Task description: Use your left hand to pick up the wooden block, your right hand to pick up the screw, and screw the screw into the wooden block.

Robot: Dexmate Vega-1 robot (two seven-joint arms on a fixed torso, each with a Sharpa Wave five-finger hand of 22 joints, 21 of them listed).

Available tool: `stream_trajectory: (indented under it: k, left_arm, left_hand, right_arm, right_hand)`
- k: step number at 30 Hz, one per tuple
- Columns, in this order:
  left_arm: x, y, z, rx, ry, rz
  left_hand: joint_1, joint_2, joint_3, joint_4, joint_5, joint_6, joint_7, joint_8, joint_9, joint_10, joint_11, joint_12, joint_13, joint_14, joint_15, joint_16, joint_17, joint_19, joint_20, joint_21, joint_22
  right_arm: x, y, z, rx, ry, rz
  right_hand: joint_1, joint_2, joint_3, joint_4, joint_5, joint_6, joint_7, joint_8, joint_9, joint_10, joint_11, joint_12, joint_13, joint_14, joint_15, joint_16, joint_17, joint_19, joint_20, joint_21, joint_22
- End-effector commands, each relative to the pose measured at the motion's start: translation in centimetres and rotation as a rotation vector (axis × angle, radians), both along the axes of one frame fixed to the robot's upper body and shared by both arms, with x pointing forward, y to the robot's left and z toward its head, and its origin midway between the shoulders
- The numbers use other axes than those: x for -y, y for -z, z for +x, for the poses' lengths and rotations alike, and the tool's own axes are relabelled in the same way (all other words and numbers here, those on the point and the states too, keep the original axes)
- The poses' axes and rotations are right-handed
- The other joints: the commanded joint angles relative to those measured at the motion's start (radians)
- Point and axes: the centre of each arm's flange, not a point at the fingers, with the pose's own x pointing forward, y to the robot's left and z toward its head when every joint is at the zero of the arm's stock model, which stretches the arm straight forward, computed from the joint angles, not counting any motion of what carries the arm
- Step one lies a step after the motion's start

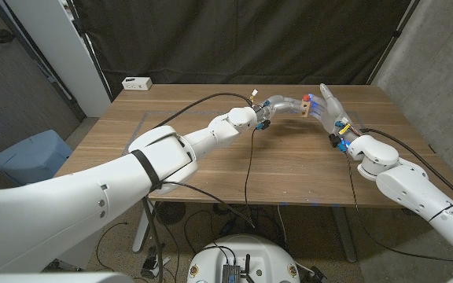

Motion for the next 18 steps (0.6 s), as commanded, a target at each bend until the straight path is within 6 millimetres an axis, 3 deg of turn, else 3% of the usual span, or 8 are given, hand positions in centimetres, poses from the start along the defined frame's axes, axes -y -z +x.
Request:
stream_trajectory:
  k: [1, 18]
  left_arm:
    - [0.0, 0.2, 0.1, -0.009, -0.004, -0.003]
    - [0.0, 0.2, 0.5, -0.039, -0.039, -0.001]
  left_hand:
    - [0.001, 0.009, 0.023, 0.011, 0.006, 0.022, -0.009, 0.011, 0.004, 0.002, -0.001, 0.003, 0.002, 0.012, -0.066, 0.002, 0.002, 0.009, 0.002, 0.001, 0.004]
    - [0.001, 0.009, 0.023, 0.011, 0.006, 0.024, -0.009, 0.012, 0.004, 0.0, 0.0, 0.003, 0.002, 0.012, -0.067, 0.001, 0.002, 0.01, 0.002, 0.001, 0.004]
  right_arm:
    - [0.1, 0.3, -0.6, -0.005, 0.011, 0.0]
    - [-0.4, 0.2, -1.6, -0.008, 0.016, -0.026]
  right_hand:
    - [-0.009, 0.006, 0.003, 0.008, 0.005, 0.013, -0.002, 0.007, 0.0, -0.16, -0.005, 0.007, 0.002, -0.204, -0.007, 0.005, 0.004, -0.006, 0.002, 0.003, 0.001]
    - [-0.007, 0.007, 0.004, 0.01, 0.007, 0.019, -0.003, 0.009, 0.001, -0.151, -0.002, 0.01, 0.002, -0.201, -0.005, 0.006, 0.003, -0.003, 0.002, 0.005, 0.001]
